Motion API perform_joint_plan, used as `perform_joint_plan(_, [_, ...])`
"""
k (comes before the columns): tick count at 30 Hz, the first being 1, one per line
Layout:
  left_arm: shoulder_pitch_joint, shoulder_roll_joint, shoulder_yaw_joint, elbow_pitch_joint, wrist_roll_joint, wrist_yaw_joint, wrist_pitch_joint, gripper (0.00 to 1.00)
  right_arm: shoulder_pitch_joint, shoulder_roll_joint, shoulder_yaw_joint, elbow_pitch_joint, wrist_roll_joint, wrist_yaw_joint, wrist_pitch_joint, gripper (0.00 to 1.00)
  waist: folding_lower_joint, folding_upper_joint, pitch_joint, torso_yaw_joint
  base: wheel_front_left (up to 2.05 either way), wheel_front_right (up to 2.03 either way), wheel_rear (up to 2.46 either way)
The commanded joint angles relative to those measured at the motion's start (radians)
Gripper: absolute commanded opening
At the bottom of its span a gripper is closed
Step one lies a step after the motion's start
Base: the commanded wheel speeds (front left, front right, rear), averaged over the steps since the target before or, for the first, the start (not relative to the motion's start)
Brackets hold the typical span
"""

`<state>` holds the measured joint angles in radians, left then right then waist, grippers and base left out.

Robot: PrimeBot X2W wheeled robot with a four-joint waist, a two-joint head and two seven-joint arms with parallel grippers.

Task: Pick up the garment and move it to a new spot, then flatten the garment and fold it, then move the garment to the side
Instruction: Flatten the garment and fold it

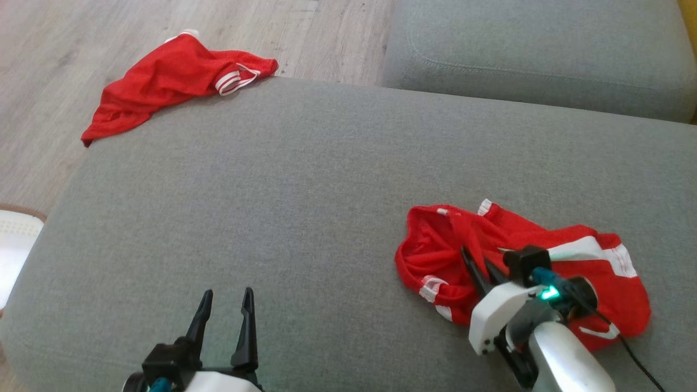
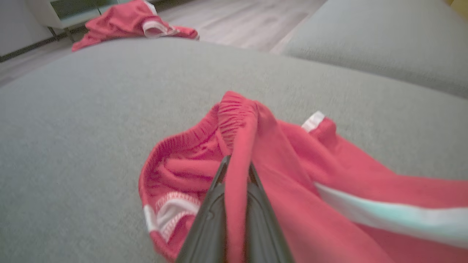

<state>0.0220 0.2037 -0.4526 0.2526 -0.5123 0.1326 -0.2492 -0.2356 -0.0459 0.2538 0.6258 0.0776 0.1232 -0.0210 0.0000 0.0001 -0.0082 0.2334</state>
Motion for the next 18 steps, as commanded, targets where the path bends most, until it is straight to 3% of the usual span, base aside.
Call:
perform_joint_plan(1, [-0.042, 0.002, 0.035, -0.025, -0.004, 0.002, -0.012, 1.0, -0.064, -0.004, 0.019, -0.046, 0.007, 0.008, -0.039, 0.0, 0.0, -0.0001, -0.005, -0.005, 0.0, 0.0, 0.0])
perform_joint_plan(12, [-0.04, 0.013, 0.042, -0.032, -0.003, 0.005, -0.012, 1.0, -0.138, -0.004, 0.009, -0.155, 0.07, 0.008, -0.179, 0.0, 0.0, -0.0001, -0.016, -0.019, 0.0, 0.0, 0.0])
perform_joint_plan(18, [-0.042, 0.014, 0.037, -0.031, -0.005, 0.005, -0.012, 1.0, -0.08, -0.004, 0.123, -0.163, 0.1, 0.008, -0.163, 0.0, 0.0, -0.0001, -0.012, -0.008, 0.0, 0.0, 0.0])
